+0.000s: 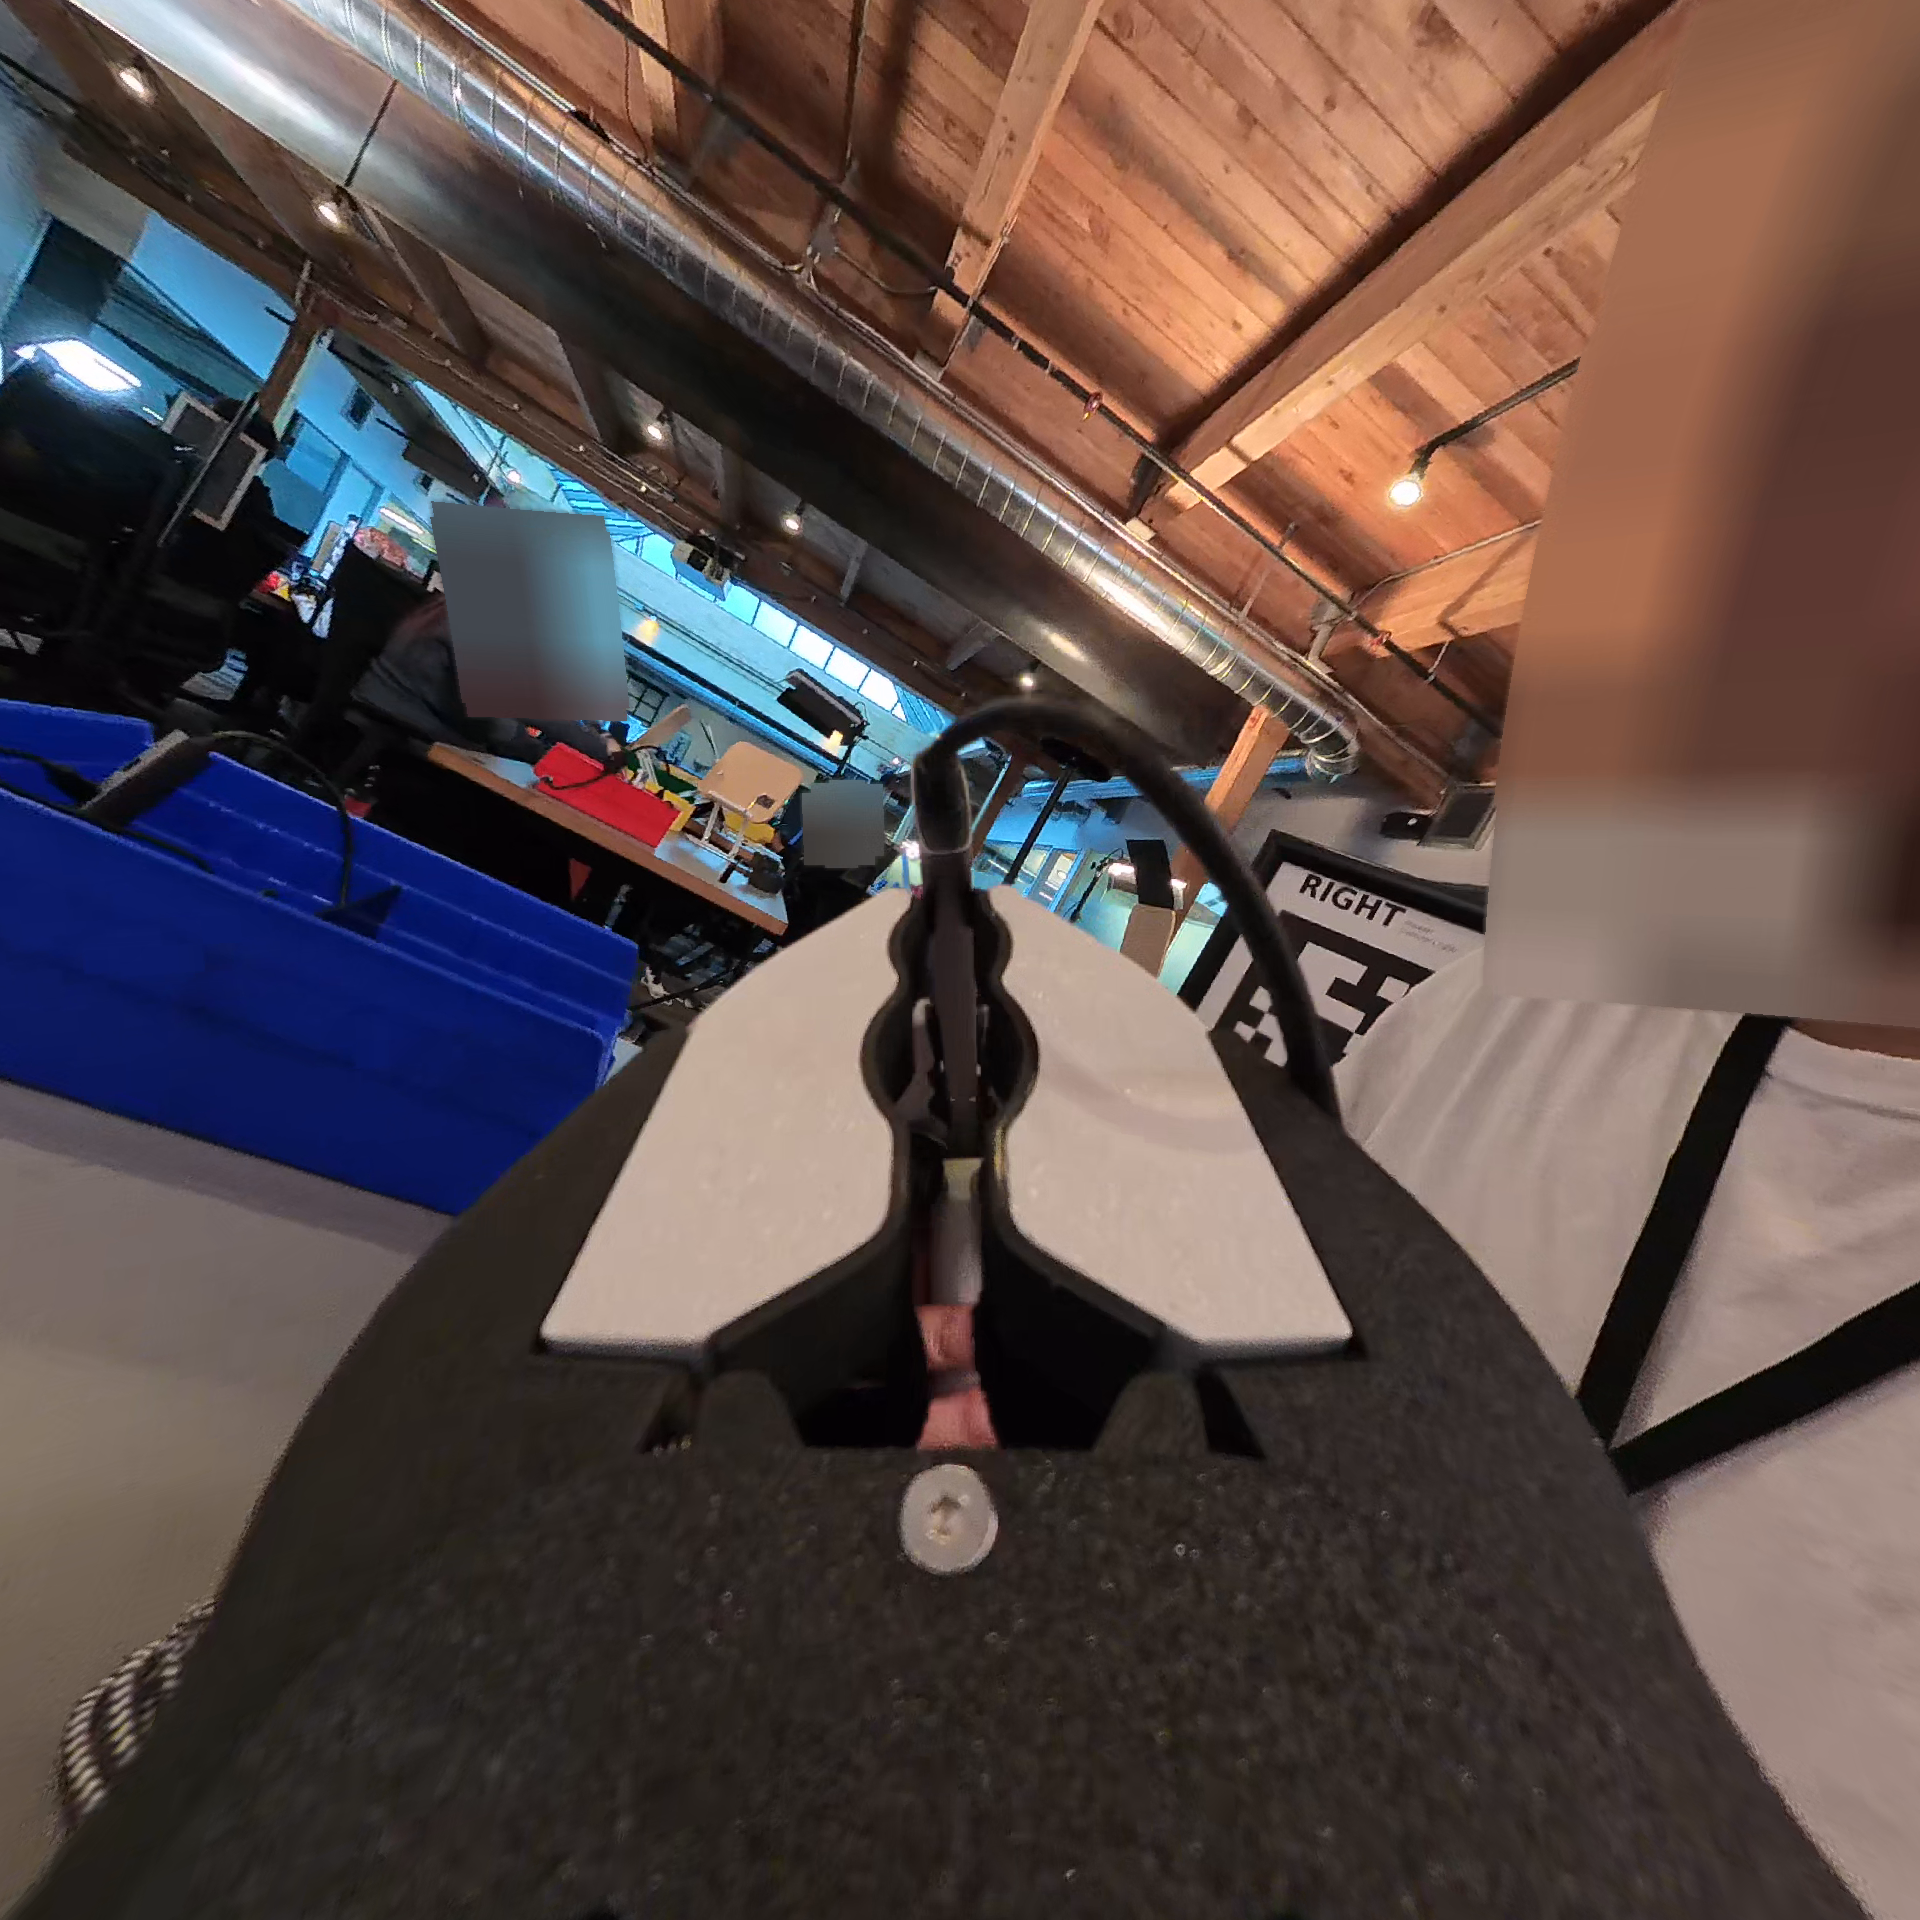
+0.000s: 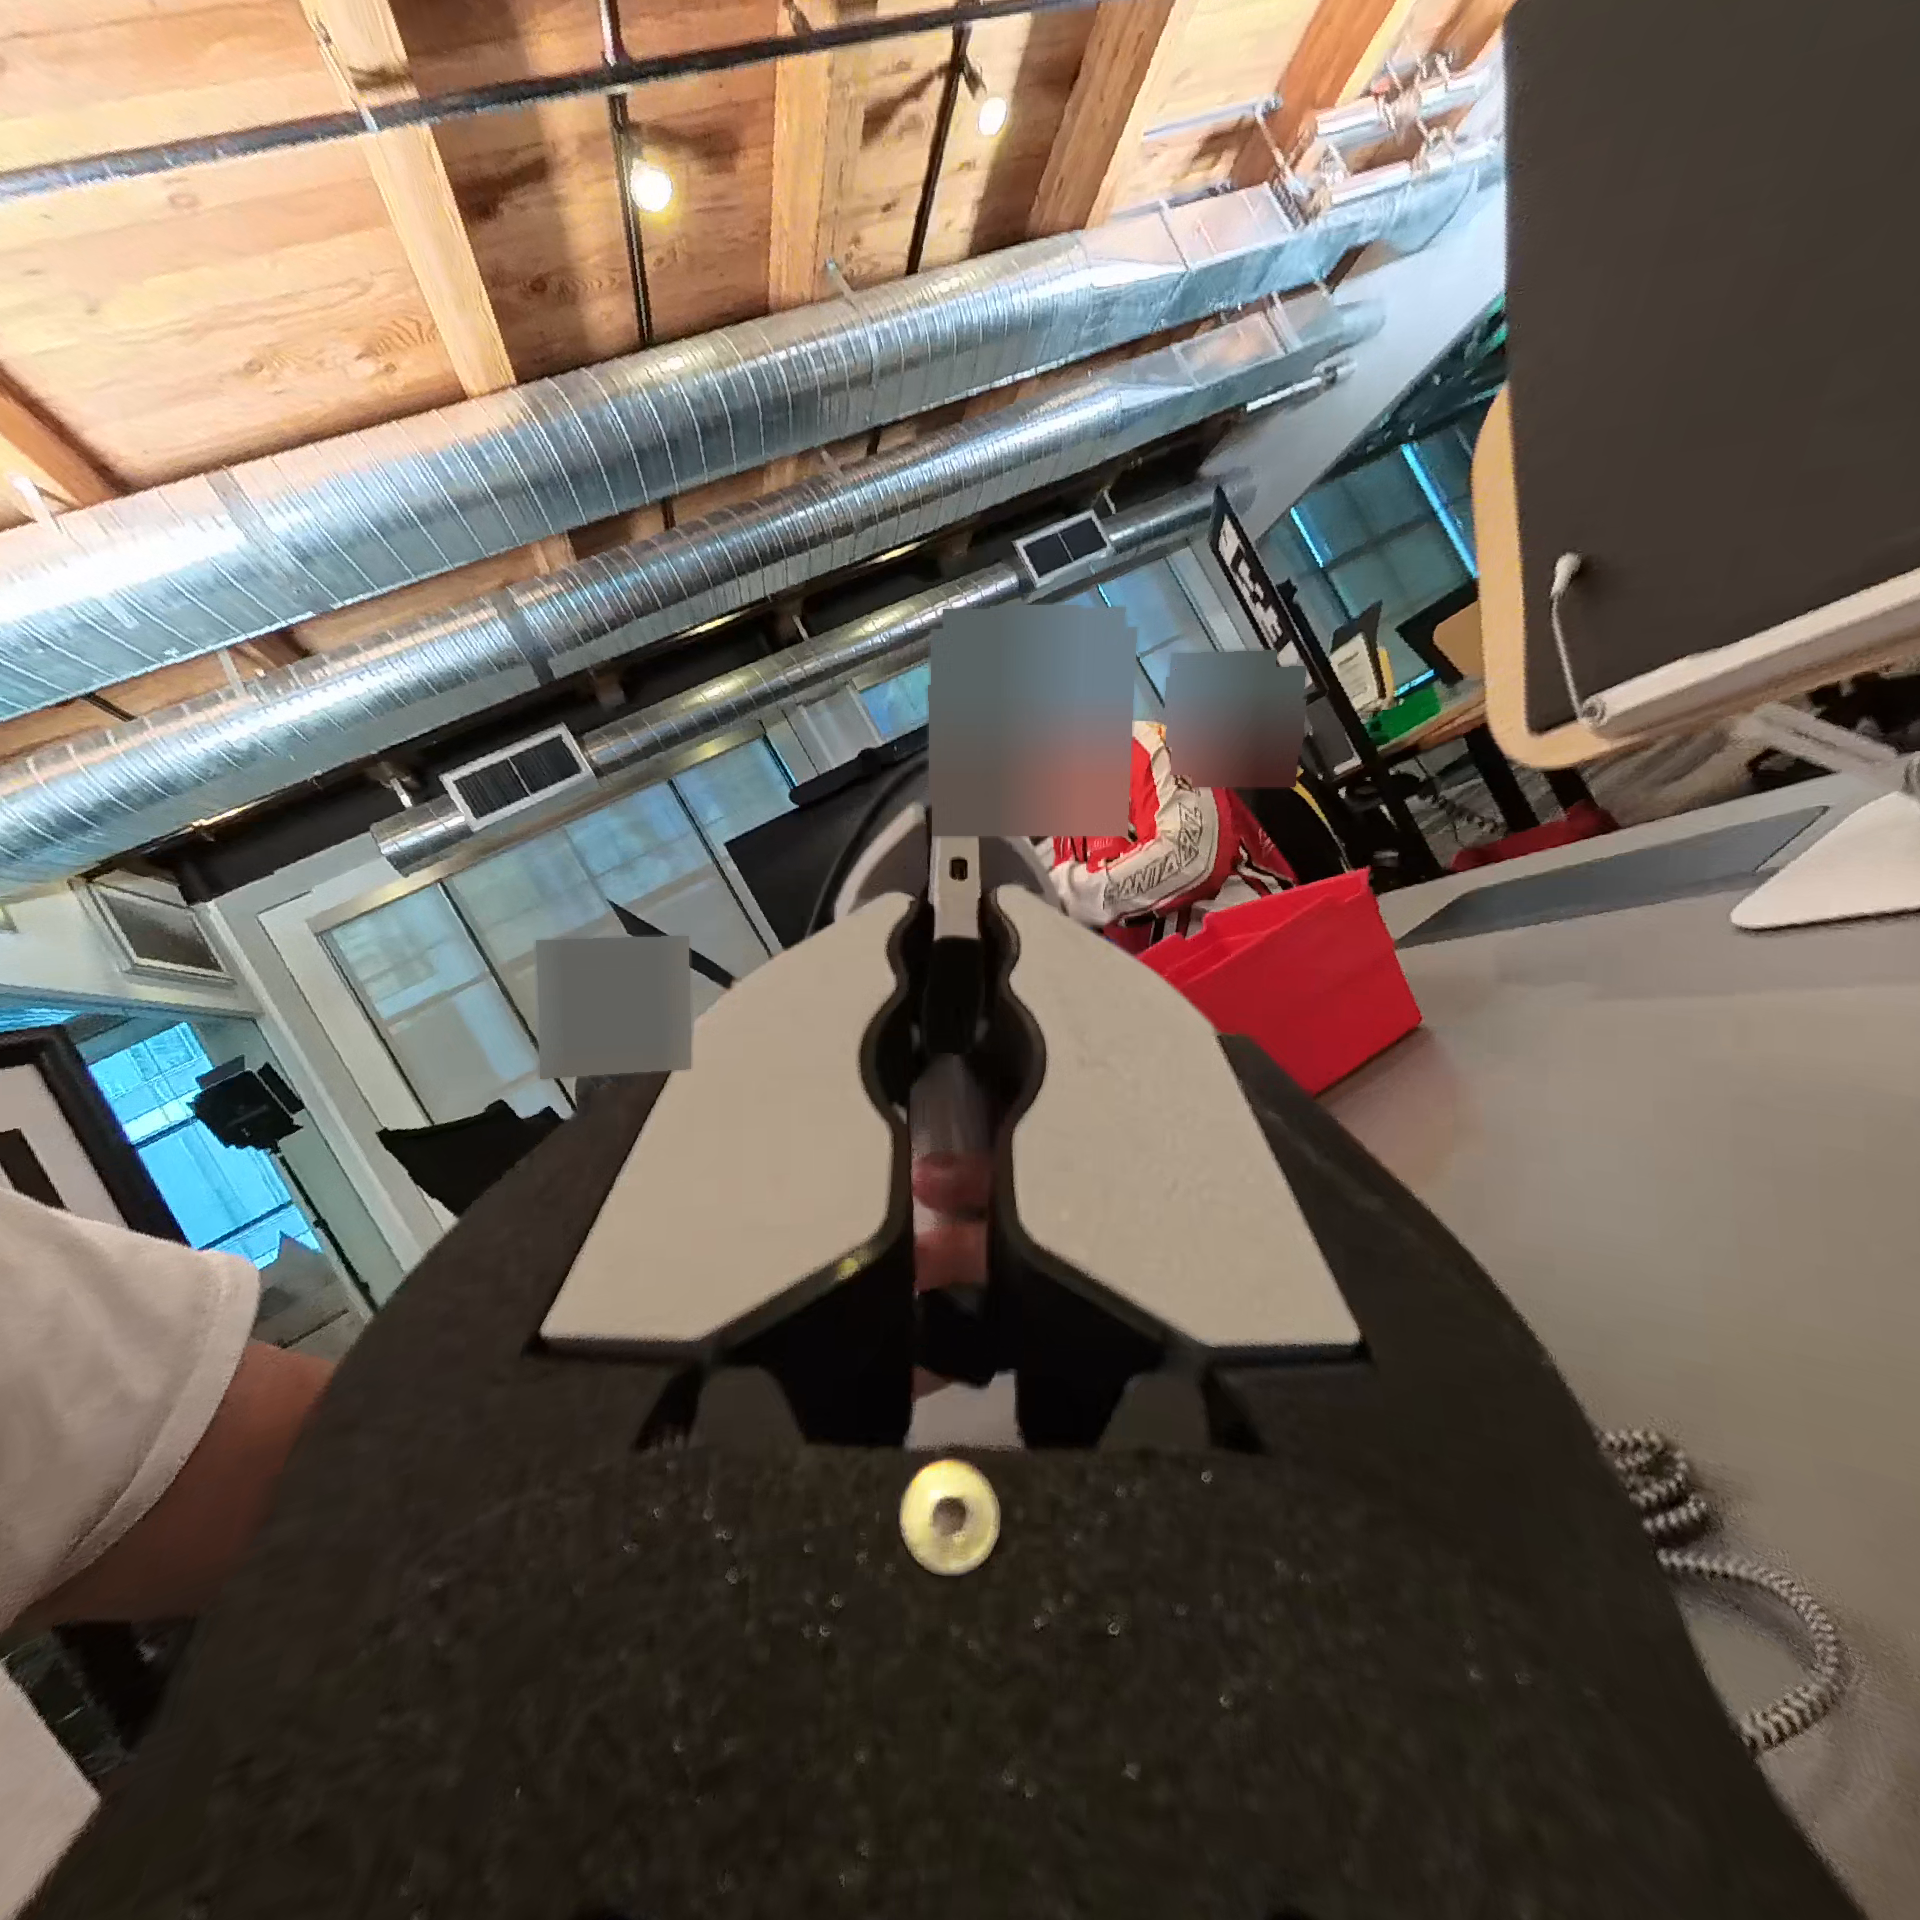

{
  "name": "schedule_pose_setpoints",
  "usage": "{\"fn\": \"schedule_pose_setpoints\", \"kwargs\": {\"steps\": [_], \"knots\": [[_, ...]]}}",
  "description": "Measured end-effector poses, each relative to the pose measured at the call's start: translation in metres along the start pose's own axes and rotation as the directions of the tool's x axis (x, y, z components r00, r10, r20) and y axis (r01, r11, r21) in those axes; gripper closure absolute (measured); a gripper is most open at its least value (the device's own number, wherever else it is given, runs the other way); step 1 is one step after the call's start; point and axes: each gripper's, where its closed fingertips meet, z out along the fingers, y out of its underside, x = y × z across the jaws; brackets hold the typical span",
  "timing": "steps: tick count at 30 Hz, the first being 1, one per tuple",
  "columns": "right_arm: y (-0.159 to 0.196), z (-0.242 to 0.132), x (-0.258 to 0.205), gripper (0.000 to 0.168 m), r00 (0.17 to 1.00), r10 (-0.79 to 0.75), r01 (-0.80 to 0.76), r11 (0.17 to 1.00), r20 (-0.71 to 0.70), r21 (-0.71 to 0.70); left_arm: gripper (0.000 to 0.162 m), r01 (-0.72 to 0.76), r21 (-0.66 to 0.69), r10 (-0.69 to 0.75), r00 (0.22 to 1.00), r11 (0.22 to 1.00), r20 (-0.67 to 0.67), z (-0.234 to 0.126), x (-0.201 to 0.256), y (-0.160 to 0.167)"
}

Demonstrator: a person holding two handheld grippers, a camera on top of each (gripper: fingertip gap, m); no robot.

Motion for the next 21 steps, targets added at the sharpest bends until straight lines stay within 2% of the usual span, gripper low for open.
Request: {"fn": "schedule_pose_setpoints", "kwargs": {"steps": [5, 12, 21], "knots": [[-0.013, -0.005, -0.001, 0.159, 0.999, -0.022, 0.021, 1.000, 0.044, 0.016, 0.154, 0.023, 0.016, -0.023, 1.000, 1.000, -0.019, 0.002, 0.001, 0.009], [-0.007, -0.009, 0.000, 0.158, 0.994, -0.004, 0.007, 1.000, 0.107, -0.025, 0.154, 0.029, -0.001, -0.029, 0.999, 1.000, -0.022, 0.006, -0.001, 0.020], [-0.002, -0.008, 0.002, 0.159, 0.993, 0.023, -0.021, 1.000, 0.112, -0.022, 0.154, 0.021, -0.005, -0.021, 1.000, 1.000, -0.017, 0.006, -0.002, 0.020]]}}
